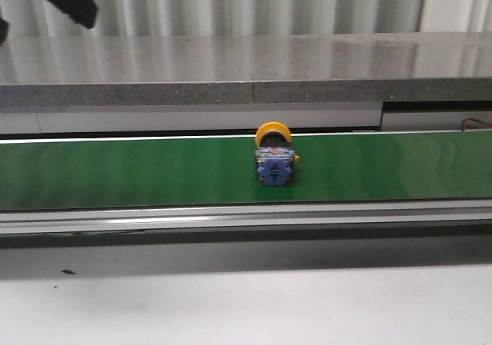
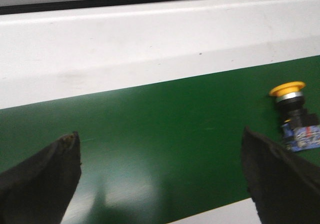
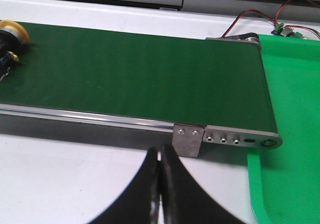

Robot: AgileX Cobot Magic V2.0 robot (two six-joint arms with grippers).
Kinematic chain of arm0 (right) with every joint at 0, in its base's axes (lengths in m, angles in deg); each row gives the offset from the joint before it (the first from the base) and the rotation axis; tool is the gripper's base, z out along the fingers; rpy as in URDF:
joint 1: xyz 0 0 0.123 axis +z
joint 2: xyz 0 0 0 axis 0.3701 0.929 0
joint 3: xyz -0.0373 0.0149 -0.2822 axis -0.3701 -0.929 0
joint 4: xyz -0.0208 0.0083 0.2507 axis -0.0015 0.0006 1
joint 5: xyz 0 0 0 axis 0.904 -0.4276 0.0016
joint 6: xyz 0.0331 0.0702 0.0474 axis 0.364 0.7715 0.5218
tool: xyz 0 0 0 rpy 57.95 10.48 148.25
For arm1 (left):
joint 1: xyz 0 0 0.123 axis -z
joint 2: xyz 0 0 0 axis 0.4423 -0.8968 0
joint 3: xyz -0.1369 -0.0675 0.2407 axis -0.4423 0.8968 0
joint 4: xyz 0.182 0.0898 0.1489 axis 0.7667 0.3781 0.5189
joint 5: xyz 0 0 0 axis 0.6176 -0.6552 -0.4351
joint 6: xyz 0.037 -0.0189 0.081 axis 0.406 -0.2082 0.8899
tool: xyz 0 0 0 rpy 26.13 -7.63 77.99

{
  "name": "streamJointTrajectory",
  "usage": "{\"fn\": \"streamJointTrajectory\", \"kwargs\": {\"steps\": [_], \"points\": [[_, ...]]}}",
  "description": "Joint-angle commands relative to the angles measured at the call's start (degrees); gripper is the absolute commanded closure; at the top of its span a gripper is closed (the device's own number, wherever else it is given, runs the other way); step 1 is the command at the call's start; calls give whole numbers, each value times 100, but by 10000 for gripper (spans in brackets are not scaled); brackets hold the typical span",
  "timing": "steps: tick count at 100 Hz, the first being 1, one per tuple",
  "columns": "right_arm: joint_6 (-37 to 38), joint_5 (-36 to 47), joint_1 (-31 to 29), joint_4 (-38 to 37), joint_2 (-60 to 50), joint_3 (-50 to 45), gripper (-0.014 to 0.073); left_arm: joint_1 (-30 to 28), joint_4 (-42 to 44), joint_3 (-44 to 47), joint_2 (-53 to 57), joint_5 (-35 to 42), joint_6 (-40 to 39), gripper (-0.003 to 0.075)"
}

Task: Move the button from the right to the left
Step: 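Lower the left gripper onto the button on the belt and grasp it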

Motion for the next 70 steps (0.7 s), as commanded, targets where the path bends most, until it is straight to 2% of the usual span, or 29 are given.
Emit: {"fn": "streamJointTrajectory", "kwargs": {"steps": [1, 12, 22, 41, 70], "points": [[-58, 441, 12, -36, 3, 149, 661, 388, 357, -562, -282, 315, -735, 124], [-58, 441, 12, -36, 3, 149, 661, 773, 764, -1018, -701, 90, -1258, 136], [-58, 441, 12, -36, 3, 149, 661, 1021, 834, -1372, -1033, -178, -1329, 136], [-58, 441, 12, -36, 3, 149, 661, 1232, 491, -2014, -1628, -612, -1337, 136], [-58, 441, 12, -36, 3, 149, 661, 1249, -40, -2718, -2485, -1386, -1260, 136]]}}
